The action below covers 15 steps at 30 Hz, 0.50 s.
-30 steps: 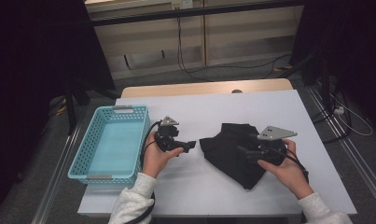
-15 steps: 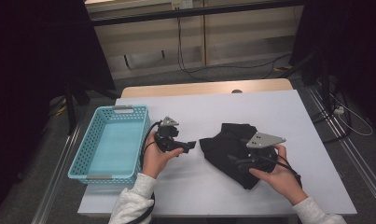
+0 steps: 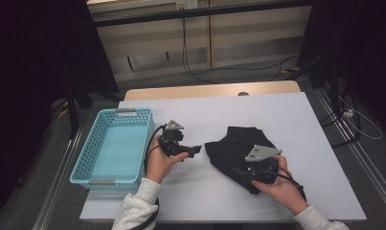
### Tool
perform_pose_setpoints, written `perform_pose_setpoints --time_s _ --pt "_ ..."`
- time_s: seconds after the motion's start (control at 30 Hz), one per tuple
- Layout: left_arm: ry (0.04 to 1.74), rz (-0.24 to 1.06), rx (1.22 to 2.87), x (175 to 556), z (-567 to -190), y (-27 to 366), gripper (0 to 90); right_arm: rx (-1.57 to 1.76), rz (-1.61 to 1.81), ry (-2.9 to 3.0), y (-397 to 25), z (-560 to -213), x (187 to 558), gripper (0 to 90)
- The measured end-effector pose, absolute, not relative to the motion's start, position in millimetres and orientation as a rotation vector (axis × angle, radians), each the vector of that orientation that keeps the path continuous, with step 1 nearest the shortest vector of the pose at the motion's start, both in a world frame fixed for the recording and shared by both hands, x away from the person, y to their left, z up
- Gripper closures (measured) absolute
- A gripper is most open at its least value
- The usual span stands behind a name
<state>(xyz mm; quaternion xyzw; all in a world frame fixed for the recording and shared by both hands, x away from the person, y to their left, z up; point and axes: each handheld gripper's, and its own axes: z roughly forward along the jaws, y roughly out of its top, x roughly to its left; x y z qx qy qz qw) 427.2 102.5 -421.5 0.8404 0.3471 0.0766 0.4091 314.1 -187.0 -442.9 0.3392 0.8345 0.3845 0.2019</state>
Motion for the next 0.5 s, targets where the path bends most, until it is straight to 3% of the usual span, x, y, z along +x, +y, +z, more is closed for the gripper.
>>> perform_pose_setpoints --time_s 0.1,0.17,0.2,0.23,0.37,0.5 --pt "0.872 0.200 2.121 427.7 -422.3 101.9 11.3 0.971 1.049 2.318 -188.6 -446.9 318.1 51.5" --pt "0.873 0.197 2.122 427.6 -422.9 101.6 11.4 0.991 1.029 2.328 -190.7 -448.1 321.0 64.5" --pt "0.873 0.200 2.123 427.6 -422.9 101.9 11.4 0.991 1.029 2.328 -190.7 -448.1 321.0 64.5" --pt "0.873 0.200 2.123 427.7 -422.8 102.1 11.4 0.997 1.041 2.351 -192.0 -449.9 322.3 74.4" --pt "0.872 0.201 2.120 427.8 -422.0 102.5 11.4 0.982 1.060 2.354 -192.8 -447.5 321.4 85.2" --pt "0.869 0.198 2.119 428.3 -421.5 103.1 11.4 0.969 1.145 2.314 -202.7 -429.2 318.7 86.6"
